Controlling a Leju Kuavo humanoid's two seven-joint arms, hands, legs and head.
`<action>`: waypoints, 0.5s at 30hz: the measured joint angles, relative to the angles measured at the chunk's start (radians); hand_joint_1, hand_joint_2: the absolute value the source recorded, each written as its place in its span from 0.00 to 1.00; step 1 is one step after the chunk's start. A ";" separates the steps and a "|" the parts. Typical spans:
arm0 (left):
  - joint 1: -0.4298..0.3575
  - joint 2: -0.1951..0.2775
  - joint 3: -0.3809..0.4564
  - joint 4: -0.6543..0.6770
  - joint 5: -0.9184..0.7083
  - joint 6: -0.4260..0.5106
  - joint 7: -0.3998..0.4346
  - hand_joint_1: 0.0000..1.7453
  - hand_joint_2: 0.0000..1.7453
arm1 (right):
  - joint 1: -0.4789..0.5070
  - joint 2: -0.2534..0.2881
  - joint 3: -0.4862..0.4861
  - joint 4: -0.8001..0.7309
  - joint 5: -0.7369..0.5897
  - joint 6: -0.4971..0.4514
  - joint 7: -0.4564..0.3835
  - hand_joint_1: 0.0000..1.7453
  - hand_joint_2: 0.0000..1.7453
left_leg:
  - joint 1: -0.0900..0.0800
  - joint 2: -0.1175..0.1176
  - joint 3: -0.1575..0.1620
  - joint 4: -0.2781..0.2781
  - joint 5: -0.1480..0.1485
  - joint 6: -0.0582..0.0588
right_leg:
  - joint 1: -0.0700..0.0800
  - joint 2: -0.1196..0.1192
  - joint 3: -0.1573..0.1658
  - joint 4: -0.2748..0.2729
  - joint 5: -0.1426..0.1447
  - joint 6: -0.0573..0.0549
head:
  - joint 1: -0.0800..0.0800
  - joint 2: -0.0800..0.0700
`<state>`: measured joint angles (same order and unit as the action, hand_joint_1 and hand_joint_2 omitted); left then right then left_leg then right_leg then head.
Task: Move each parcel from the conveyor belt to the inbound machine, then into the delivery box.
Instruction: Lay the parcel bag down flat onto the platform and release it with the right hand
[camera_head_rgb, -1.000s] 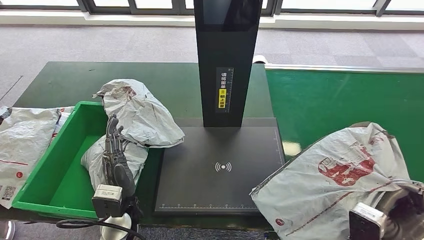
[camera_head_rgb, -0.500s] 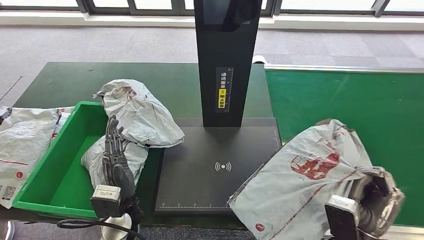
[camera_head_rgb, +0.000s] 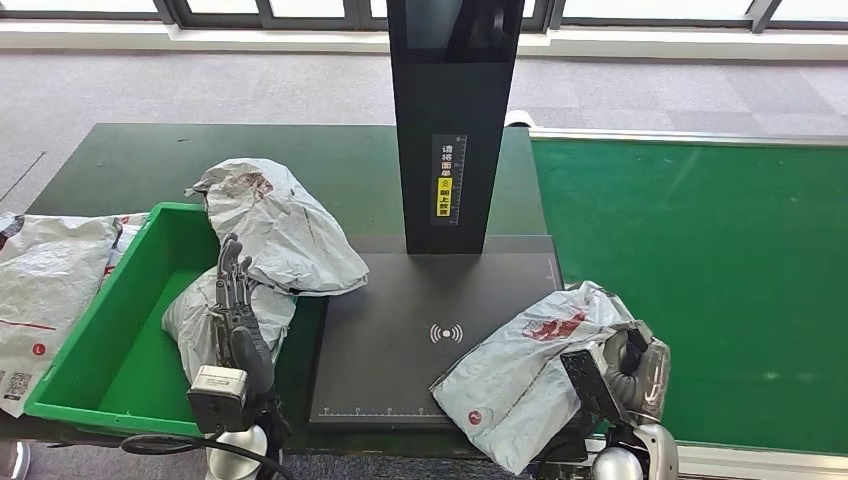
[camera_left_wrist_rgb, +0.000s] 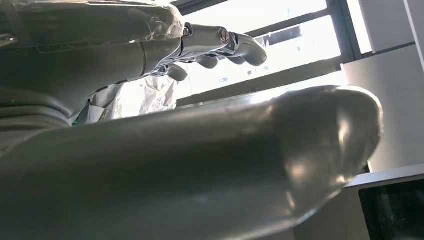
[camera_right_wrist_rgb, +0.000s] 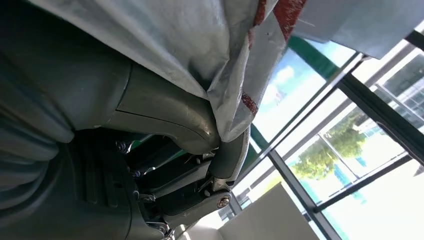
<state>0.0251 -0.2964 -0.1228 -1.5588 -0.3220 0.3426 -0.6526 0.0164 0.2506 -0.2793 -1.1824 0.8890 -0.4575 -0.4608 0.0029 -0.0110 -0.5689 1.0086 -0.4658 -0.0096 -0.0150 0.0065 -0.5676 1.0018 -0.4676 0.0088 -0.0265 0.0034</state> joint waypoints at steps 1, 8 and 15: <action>-0.002 0.000 0.000 0.003 0.000 -0.001 0.000 0.00 0.00 | -0.007 0.000 0.000 0.022 0.009 0.001 0.006 1.00 1.00 | 0.000 0.000 0.000 0.000 0.000 0.000 | 0.000 0.000 0.000 0.000 0.000 0.000 | 0.000 0.000; -0.026 0.000 -0.002 0.035 -0.003 -0.012 0.012 0.00 0.00 | -0.030 0.000 0.010 0.117 0.048 0.032 0.033 1.00 1.00 | 0.000 0.000 -0.001 0.000 0.000 0.000 | 0.000 0.000 0.000 0.000 0.000 0.000 | 0.000 0.000; -0.042 0.000 -0.007 0.064 -0.003 -0.027 0.022 0.00 0.00 | -0.046 0.001 0.031 0.162 0.059 0.031 0.034 0.98 1.00 | 0.000 0.000 0.000 0.000 0.000 0.000 | 0.000 0.000 -0.001 0.000 0.000 0.000 | 0.000 0.000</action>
<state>-0.0164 -0.2969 -0.1294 -1.4949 -0.3248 0.3152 -0.6309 -0.0291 0.2517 -0.2483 -1.0203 0.9482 -0.4268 -0.4273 0.0028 -0.0108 -0.5694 1.0086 -0.4659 -0.0097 -0.0151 0.0065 -0.5682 1.0018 -0.4675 0.0088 -0.0263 0.0034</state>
